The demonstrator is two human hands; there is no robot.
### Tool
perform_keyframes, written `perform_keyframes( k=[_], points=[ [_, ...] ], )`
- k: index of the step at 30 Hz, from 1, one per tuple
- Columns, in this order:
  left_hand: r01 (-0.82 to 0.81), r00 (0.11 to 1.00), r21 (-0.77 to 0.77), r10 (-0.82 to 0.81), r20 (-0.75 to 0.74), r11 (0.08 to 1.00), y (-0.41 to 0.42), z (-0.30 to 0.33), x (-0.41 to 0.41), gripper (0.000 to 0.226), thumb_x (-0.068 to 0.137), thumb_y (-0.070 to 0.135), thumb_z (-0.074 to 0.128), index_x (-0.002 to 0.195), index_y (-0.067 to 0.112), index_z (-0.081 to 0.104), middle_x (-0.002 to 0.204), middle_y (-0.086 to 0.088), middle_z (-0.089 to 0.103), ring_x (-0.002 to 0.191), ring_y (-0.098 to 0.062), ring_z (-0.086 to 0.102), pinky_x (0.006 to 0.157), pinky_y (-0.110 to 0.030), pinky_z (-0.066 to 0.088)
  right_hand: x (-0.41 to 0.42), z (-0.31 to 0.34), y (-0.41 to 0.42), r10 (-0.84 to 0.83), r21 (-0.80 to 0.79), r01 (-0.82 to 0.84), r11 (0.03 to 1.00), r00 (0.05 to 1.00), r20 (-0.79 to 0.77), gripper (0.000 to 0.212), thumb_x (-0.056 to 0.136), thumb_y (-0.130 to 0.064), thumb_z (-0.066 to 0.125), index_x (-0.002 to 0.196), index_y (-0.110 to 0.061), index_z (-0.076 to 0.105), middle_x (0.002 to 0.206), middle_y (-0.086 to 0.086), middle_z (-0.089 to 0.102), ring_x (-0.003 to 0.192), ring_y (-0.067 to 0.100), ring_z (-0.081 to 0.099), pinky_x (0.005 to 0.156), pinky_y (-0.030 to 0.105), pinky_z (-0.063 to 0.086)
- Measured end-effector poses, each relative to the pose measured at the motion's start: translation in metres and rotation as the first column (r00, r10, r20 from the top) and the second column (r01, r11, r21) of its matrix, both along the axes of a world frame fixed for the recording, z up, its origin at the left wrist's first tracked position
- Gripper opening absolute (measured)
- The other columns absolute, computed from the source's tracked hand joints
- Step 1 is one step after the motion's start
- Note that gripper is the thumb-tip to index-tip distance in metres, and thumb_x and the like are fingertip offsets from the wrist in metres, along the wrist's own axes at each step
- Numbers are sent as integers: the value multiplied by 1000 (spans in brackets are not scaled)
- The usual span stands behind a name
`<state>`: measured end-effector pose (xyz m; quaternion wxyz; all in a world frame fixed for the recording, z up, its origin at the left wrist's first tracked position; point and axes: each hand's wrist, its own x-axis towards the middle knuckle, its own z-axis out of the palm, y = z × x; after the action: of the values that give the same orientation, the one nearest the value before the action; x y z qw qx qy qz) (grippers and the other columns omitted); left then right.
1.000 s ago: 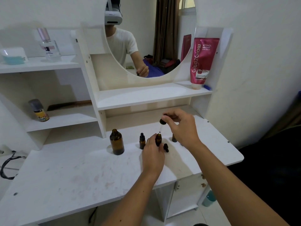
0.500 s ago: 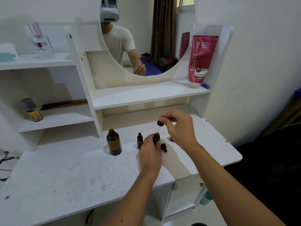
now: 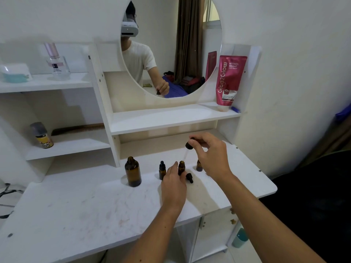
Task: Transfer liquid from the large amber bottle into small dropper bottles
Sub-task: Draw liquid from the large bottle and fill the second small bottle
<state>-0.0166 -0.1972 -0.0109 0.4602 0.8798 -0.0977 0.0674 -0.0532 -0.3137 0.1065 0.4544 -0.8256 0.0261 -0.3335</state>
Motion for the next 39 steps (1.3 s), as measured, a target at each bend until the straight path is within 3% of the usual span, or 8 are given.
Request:
perform_keyframes(
  k=[6,12,16,19,24,29,33,39],
  points=[
    [-43,999,-25,42,-22,999,17,5,-17,46,105,35,49,149,21,49,148,2,55,133,-18,54,112,-39,45,-11,14,8,-19,20,17,1000,995,93,14,96,-15,73,109,-14,76,96,-8,76,91,4,73,86,12,53],
    [20,1000,-92,-20,-8,996,67,4,-40,40,100,36,60,138,25,62,135,11,64,119,-11,64,104,-36,52,-8,27,40,26,41,-33,999,986,162,15,95,-17,75,110,-15,77,100,-8,77,95,4,72,84,19,58],
    [5,999,-163,-11,-36,987,110,5,-43,30,97,34,66,127,28,68,119,19,68,104,1,65,94,-16,52,5,35,69,112,69,-125,990,980,168,18,95,-17,74,113,-13,76,103,-4,78,97,8,73,89,17,55],
    [-70,997,-174,64,-39,982,137,5,-35,25,91,36,74,115,33,67,105,23,67,92,1,66,87,-20,58,16,36,88,144,60,-156,986,976,165,19,95,-18,74,113,-13,76,103,-4,77,97,8,73,88,18,57],
    [-167,986,-166,168,-11,972,163,8,-16,45,81,40,83,116,33,55,109,16,61,94,-9,63,79,-19,56,30,31,109,186,95,-201,975,972,146,18,96,-17,73,113,-13,76,104,-4,77,97,10,74,92,27,59],
    [-178,984,-235,170,-55,956,162,11,7,66,78,43,85,131,30,48,129,11,54,111,-12,58,91,-20,50,40,26,119,192,71,-202,977,972,134,18,97,-18,73,113,-12,75,104,-3,77,97,10,74,92,29,60],
    [-159,986,-250,141,-89,955,159,9,18,65,80,46,82,135,32,49,132,13,58,115,-10,57,101,-32,49,49,22,124,200,-36,-198,980,974,103,17,96,-19,73,113,-13,75,104,-5,76,96,7,73,91,26,60],
    [-118,991,-259,96,-95,959,159,8,23,54,84,41,80,129,28,53,126,11,65,113,-12,62,99,-26,48,59,18,138,283,-134,-287,949,958,-52,11,94,-21,75,105,-17,77,96,-9,75,88,-1,70,81,5,50]
  ],
)
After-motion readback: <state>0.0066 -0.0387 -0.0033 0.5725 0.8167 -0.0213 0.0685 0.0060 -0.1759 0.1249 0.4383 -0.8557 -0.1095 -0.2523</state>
